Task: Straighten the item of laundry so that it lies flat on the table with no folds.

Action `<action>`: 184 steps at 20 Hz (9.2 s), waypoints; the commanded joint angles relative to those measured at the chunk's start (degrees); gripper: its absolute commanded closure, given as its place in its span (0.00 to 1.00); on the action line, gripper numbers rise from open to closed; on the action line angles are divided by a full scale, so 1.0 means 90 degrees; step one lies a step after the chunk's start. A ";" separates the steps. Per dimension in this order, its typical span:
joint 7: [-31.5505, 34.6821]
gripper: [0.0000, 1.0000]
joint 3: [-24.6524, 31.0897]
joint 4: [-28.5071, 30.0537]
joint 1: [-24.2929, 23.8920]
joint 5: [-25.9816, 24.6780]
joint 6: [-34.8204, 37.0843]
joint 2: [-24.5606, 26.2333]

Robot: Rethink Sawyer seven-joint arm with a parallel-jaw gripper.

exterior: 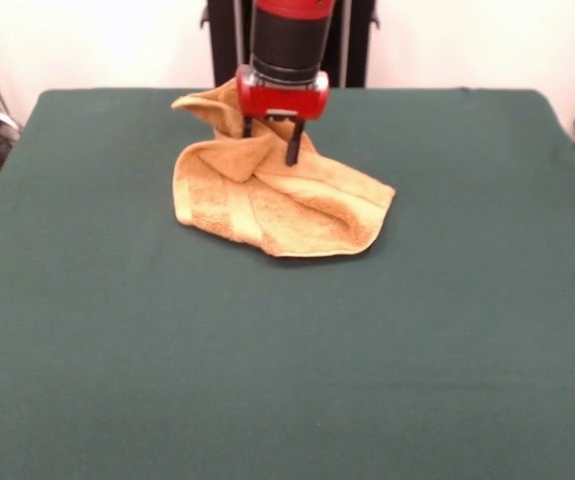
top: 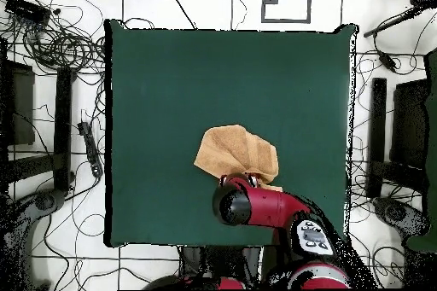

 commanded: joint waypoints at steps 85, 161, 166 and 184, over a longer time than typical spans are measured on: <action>0.0497 1.00 0.0875 0.0002 -0.1633 -0.1718 -0.0384 0.0930; 0.0042 1.00 0.1643 -0.4741 -0.0508 -0.0362 0.4275 0.1428; 0.0450 1.00 0.1400 -0.4452 -0.0205 -0.0325 0.4651 0.1057; 0.0743 1.00 0.1439 -0.4227 -0.0132 0.0117 0.5317 0.0733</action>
